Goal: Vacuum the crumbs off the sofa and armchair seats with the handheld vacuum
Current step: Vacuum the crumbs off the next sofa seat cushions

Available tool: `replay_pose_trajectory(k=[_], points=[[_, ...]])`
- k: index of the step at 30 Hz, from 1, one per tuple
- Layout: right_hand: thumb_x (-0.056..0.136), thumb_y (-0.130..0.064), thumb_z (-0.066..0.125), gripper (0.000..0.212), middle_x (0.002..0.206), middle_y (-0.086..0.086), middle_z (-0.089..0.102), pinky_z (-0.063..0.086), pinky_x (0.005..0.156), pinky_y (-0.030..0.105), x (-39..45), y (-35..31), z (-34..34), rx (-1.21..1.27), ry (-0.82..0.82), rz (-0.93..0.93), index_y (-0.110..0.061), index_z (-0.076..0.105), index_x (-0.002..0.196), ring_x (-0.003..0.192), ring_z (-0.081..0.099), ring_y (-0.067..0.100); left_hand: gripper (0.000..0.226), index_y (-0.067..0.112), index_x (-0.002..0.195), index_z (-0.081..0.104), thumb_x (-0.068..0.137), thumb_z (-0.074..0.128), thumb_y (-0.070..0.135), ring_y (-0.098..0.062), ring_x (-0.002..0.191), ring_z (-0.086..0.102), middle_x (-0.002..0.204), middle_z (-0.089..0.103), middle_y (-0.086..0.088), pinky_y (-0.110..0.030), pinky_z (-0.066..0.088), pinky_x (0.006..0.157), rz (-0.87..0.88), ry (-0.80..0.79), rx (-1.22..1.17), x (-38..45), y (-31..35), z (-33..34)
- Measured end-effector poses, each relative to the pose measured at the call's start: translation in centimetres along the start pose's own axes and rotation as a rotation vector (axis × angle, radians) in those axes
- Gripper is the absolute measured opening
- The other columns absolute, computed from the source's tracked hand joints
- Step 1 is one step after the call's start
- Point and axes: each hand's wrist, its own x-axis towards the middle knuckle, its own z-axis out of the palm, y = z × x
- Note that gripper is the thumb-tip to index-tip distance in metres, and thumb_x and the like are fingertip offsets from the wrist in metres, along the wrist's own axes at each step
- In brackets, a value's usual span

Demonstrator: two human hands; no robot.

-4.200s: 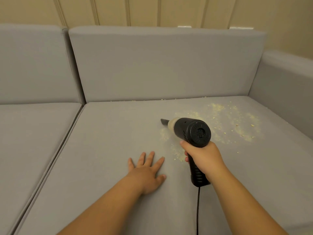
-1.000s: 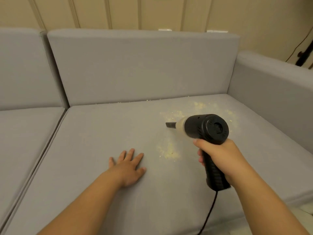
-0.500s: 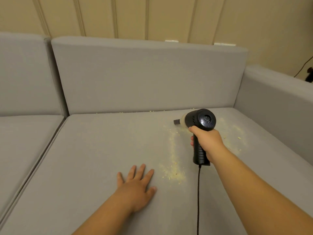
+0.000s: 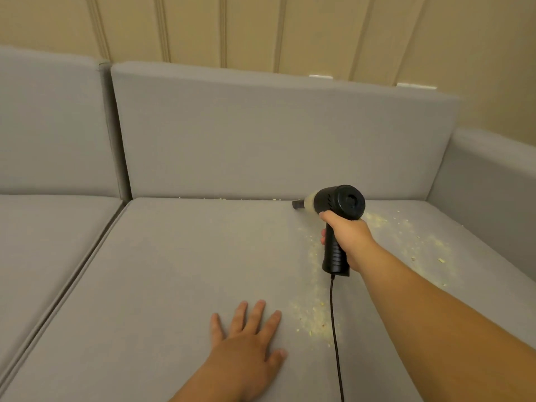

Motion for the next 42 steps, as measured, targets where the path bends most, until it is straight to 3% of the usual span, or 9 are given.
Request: replay_pose_trajectory(k=[4,11,18,27,35,42], points=[[0.09,-0.025,0.08,0.028,0.085,0.014,0.074,0.064,0.086,0.047,-0.3,0.2,-1.0,-0.06,-0.036,0.006,-0.01,0.068,0.109,0.073,0.072,0.026,0.07,0.051,0.158,-0.014,0.101,0.023,0.068,-0.021,0.155,-0.026,0.168,-0.026,0.015,-0.07,-0.016,0.115,0.001,-0.006,-0.005,0.1,0.0,-0.1],[0.09,-0.019,0.079,0.021,0.085,0.014,0.072,0.061,0.075,0.04,-0.8,-0.1,-3.6,-0.033,0.144,-0.046,-0.009,0.068,0.105,0.07,0.068,0.025,0.07,0.049,0.16,-0.013,0.102,0.025,0.065,-0.021,0.155,-0.025,0.168,-0.025,0.013,-0.071,-0.017,0.115,0.015,-0.019,-0.015,-0.5,0.2,-0.4],[0.089,-0.029,0.081,0.042,0.088,0.014,0.073,0.063,0.081,0.044,-0.2,0.5,-5.3,0.087,0.048,0.093,-0.004,0.069,0.119,0.076,0.071,0.028,0.073,0.05,0.159,-0.013,0.1,0.028,0.067,-0.02,0.155,-0.026,0.168,-0.027,0.015,-0.07,-0.017,0.115,-0.01,-0.017,-0.014,-0.2,0.3,-0.6],[0.09,-0.025,0.08,0.033,0.08,0.015,0.074,0.062,0.075,0.043,-3.7,0.3,-5.1,-0.1,-0.003,0.036,-0.003,0.07,0.113,0.066,0.07,0.027,0.072,0.048,0.16,-0.013,0.101,0.026,0.066,-0.022,0.155,-0.025,0.169,-0.025,0.012,-0.072,-0.017,0.114,-0.003,-0.032,-0.012,-0.4,0.3,-0.8],[0.089,-0.02,0.079,0.025,0.076,0.016,0.073,0.062,0.073,0.042,-10.7,1.8,-4.9,-0.102,-0.024,0.061,-0.003,0.072,0.107,0.065,0.069,0.027,0.072,0.047,0.16,-0.014,0.102,0.024,0.065,-0.023,0.155,-0.025,0.169,-0.025,0.012,-0.071,-0.016,0.115,-0.013,-0.035,0.014,-0.5,0.3,-0.7],[0.09,-0.02,0.079,0.023,0.077,0.015,0.072,0.062,0.08,0.047,-14.4,4.8,-5.4,0.111,0.072,0.122,-0.004,0.073,0.106,0.07,0.069,0.029,0.069,0.048,0.159,-0.013,0.103,0.022,0.065,-0.021,0.156,-0.023,0.169,-0.024,0.013,-0.069,-0.014,0.117,0.005,-0.016,0.013,-0.7,0.1,-0.6]])
